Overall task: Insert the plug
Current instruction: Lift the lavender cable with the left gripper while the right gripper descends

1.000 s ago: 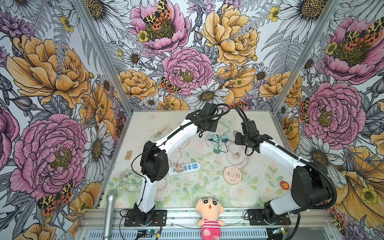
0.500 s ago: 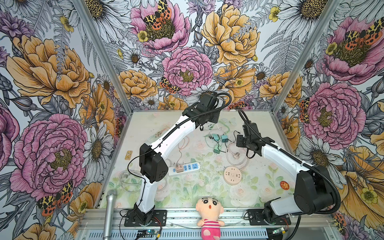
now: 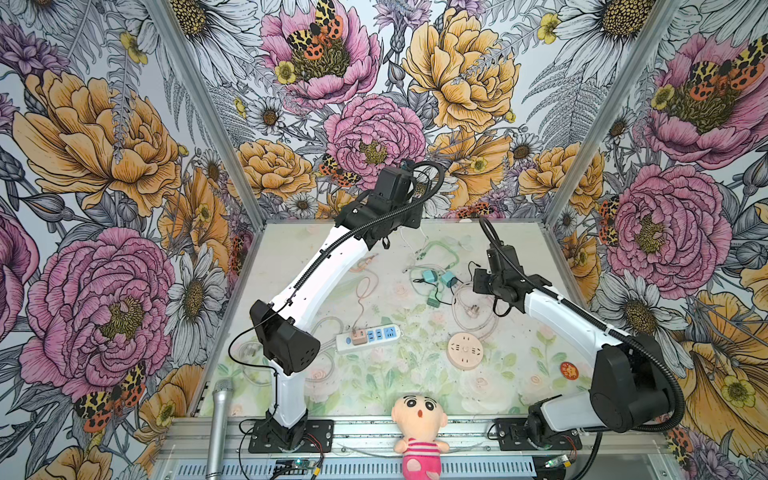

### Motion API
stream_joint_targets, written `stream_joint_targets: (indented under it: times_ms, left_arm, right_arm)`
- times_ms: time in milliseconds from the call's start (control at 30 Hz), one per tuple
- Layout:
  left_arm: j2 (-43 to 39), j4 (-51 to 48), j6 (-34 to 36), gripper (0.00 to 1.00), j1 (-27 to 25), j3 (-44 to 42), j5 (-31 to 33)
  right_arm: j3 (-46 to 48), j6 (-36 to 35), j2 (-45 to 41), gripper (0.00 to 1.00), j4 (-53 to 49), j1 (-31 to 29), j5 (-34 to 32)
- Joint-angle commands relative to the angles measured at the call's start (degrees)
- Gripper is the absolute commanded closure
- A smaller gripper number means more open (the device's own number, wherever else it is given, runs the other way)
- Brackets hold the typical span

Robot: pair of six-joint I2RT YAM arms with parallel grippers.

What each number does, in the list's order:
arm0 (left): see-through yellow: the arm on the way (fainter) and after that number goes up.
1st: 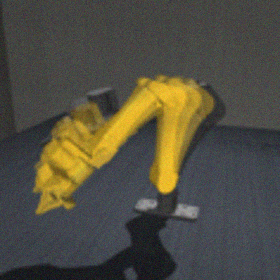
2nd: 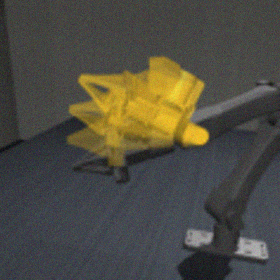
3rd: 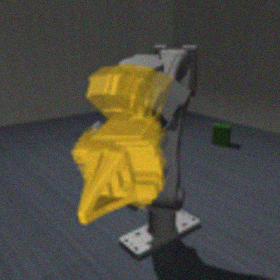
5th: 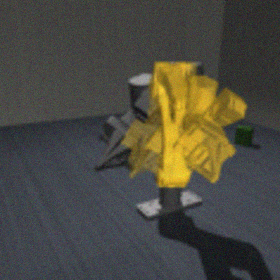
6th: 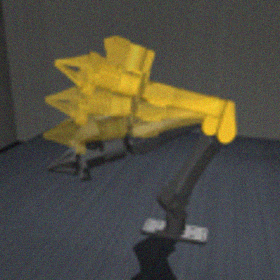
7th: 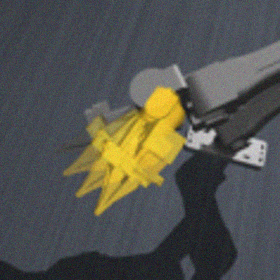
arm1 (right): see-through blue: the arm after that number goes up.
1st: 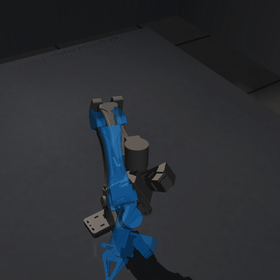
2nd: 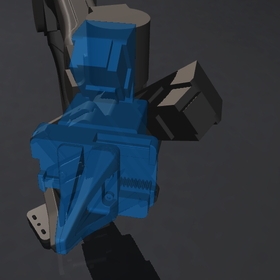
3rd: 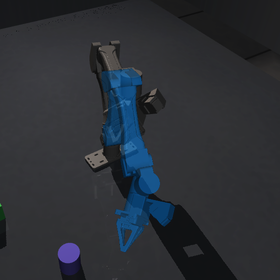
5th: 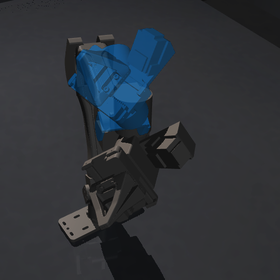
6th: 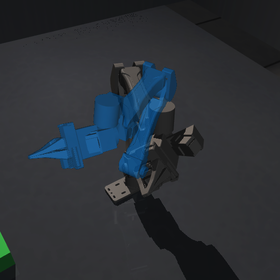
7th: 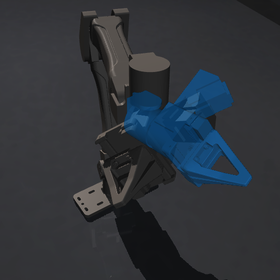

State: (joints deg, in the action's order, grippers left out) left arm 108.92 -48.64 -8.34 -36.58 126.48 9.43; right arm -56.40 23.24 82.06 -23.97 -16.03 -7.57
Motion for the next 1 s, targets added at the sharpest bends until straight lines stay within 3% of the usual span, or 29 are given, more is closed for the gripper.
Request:
stream_joint_targets:
  times_ms: [0,500,767,967]
  left_arm:
    - [-0.86,0.53,0.92,1.00,0.93,0.91,-1.07]
    - [-4.03,0.42,0.02,1.00,3.41,5.54,-8.10]
    - [-7.41,0.43,-1.10,1.00,5.26,2.66,-10.00]
    - [-6.97,0.42,-3.11,1.00,7.85,4.47,-16.32]
  right_arm:
    - [0.76,1.27,-1.81,0.45,1.57,0.33,1.31]
    - [-1.57,1.66,3.32,0.50,6.53,-1.96,6.12]
    - [-4.86,-2.49,10.74,0.52,14.02,-6.00,7.64]
    - [-8.55,-6.67,18.12,0.52,20.46,-7.63,9.81]
